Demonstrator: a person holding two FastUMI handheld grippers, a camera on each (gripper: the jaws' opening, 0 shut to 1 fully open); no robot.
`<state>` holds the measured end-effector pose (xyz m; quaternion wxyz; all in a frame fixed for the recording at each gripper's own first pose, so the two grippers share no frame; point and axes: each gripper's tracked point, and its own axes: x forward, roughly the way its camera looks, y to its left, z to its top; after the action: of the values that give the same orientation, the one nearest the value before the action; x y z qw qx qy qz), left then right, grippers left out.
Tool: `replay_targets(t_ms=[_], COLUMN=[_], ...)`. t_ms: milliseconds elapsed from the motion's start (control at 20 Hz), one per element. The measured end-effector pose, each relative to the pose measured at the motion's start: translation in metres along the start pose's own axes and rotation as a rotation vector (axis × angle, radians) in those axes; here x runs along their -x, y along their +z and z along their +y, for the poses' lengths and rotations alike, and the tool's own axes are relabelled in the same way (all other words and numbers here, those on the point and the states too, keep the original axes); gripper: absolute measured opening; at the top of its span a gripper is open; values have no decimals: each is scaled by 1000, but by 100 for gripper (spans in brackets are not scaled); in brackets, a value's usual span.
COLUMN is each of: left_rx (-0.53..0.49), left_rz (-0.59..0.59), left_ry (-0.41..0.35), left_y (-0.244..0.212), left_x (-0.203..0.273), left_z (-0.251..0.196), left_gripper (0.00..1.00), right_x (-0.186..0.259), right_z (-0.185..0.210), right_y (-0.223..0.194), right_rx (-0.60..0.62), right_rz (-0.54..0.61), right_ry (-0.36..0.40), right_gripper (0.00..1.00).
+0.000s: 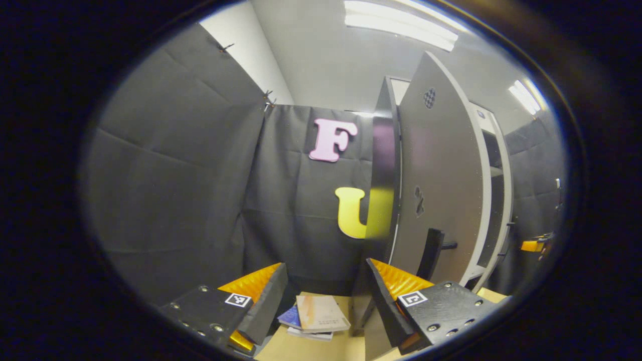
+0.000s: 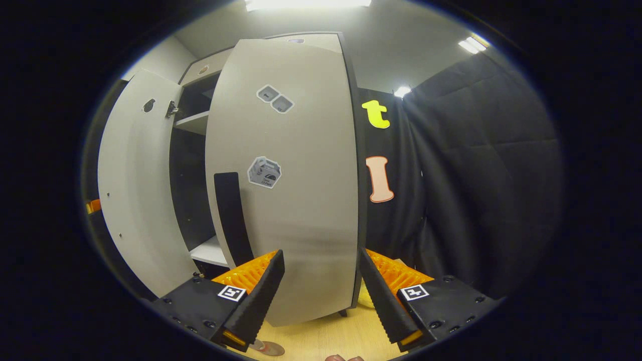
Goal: Grasp the bottle in the cabinet with the left hand and place it on the coaster, then close the right door with the right hand and the left door with the left hand.
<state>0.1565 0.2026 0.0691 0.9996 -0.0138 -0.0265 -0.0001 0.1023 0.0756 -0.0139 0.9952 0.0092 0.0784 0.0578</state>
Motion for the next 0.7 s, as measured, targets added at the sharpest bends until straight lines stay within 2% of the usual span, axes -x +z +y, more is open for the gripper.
replay_targets(t_ms=[50,100,200,300,400,550,650,700], left_rx=[-10,-21,-23,-35,-59,-41,-55,-71], left_rz=[1,6,15,14,28,42,41,43], left_ry=[-22,-45,-100,-127,-127,-126,-125,-131], left_y=[3,5,5,5,2,2,3,4], left_x=[-6,-13,-20,-23,-25,-25,-26,-26], left_z=[-7,-13,-31,-41,-43,-46,-49,-54], left_gripper=[95,90,90,90,90,90,90,89], right_x=[0,2,4,6,8,12,14,15], right_z=[-2,-4,-9,-16,-22,-33,-37,-39], right_y=[-2,-5,-7,-11,-16,-20,-24,-26], right_rx=[-8,-15,-24,-29,-37,-44,-51,-62], right_rz=[4,8,9,13,21,20,21,24], right_ry=[-7,-13,-29,-44,-58,-85,-98,-99], right_gripper=[93,93,96,93,95,95,92,95])
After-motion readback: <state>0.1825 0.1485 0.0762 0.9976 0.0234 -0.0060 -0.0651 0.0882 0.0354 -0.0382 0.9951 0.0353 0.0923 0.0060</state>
